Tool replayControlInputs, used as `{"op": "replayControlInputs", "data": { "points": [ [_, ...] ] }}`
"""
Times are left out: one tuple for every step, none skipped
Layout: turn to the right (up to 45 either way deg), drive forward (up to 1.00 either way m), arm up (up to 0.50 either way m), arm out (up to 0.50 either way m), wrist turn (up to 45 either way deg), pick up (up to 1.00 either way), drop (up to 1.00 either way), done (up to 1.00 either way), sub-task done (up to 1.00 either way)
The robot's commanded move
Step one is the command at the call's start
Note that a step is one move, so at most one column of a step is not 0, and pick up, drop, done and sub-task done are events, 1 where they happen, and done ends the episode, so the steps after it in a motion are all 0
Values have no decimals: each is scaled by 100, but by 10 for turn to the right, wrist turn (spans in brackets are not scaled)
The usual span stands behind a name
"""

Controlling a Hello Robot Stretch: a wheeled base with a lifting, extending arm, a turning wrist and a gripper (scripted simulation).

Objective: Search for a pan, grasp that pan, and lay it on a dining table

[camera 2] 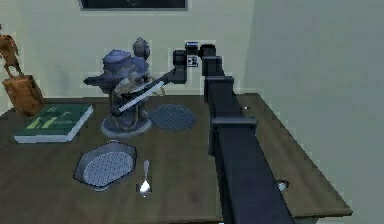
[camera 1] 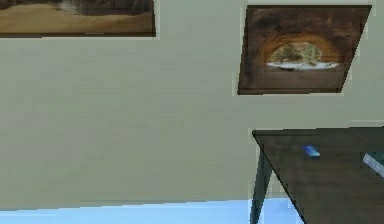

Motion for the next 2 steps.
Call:
{"op": "replayControlInputs", "data": {
  "points": [
    [0, 0, 0, -10, 0, 0, 0, 0, 0],
    [0, 0, 0, 0, 0, 0, 0, 100, 0]
  ]
}}
